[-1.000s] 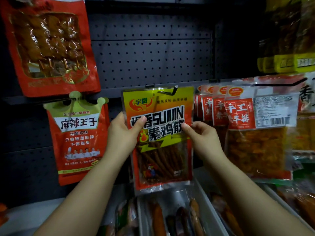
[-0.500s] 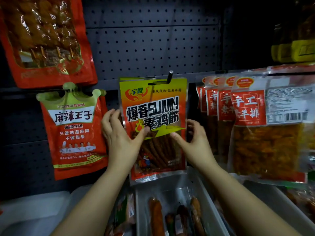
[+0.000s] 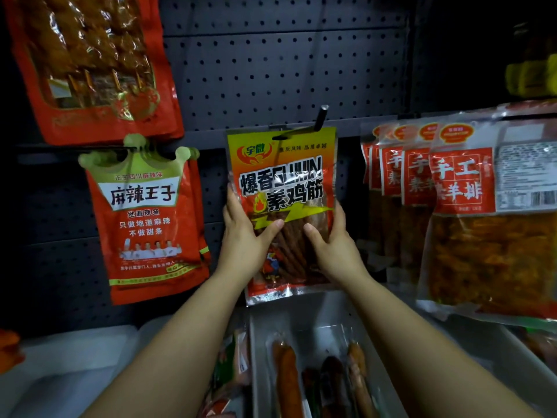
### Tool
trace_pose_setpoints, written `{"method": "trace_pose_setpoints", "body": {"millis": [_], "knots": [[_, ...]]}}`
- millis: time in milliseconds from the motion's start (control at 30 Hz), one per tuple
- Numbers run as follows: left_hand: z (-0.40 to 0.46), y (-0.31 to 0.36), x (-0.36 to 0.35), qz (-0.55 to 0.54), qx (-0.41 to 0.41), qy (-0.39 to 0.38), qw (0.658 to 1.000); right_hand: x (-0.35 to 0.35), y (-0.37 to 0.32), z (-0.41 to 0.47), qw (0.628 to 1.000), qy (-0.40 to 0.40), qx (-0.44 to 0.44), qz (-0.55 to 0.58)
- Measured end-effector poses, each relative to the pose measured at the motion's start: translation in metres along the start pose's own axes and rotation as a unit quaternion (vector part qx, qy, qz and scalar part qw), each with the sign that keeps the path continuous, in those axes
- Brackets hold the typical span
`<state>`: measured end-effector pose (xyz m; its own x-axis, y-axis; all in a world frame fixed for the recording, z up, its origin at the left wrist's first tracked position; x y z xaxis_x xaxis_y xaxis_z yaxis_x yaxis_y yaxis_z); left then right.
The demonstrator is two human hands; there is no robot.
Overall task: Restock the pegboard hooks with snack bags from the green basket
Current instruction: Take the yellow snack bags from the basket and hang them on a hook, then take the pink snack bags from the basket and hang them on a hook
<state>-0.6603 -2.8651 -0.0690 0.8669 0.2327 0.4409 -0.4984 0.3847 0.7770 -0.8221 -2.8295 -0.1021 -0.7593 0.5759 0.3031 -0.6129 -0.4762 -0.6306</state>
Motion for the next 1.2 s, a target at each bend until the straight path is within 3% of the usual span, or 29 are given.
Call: {"method": "trace_pose_setpoints", "body": {"millis": [167, 433, 567, 667, 733, 867, 1000, 1200], "knots": [[-0.008, -0.015, -0.003, -0.034, 0.002, 0.017, 0.999, -0.001, 0.007, -0.012, 0.999, -0.014, -0.004, 0.041], [-0.040, -0.050, -0.013, -0.109, 0.023, -0.051, 0.992, -0.009, 0.021, -0.049, 0.994, -0.063, -0.036, 0.083], [-0.051, -0.051, -0.008, -0.099, 0.049, 0.007, 0.994, -0.008, 0.015, -0.063, 0.995, -0.057, -0.053, 0.063], [-0.075, -0.037, 0.006, -0.075, -0.015, 0.063, 0.995, 0.000, 0.012, -0.082, 0.995, -0.041, -0.089, 0.018], [-0.097, -0.022, 0.013, -0.087, -0.075, 0.059, 0.992, 0.009, 0.004, -0.099, 0.994, -0.022, -0.105, -0.021], [-0.146, 0.002, 0.003, -0.172, -0.051, -0.068, 0.981, 0.047, -0.025, -0.140, 0.996, 0.027, -0.078, -0.026], [-0.203, 0.017, -0.034, -0.271, 0.018, -0.197, 0.942, 0.111, -0.045, -0.198, 0.994, 0.089, -0.064, -0.014], [-0.312, 0.021, -0.117, -0.275, 0.057, -0.363, 0.888, 0.222, -0.022, -0.320, 0.964, 0.169, -0.179, -0.101]]}}
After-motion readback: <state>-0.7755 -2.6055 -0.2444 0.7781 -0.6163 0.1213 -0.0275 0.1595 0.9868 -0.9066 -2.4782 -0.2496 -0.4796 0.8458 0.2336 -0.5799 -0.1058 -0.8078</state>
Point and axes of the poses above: each hand's wrist, its own z-axis towards the middle knuckle, its own x-axis out of the back of the hand, y = z × x, the point moved 4 cm from there along z, towards the middle knuckle, and after that the axes turned 15 degrees about x, right-handed, at the moved point
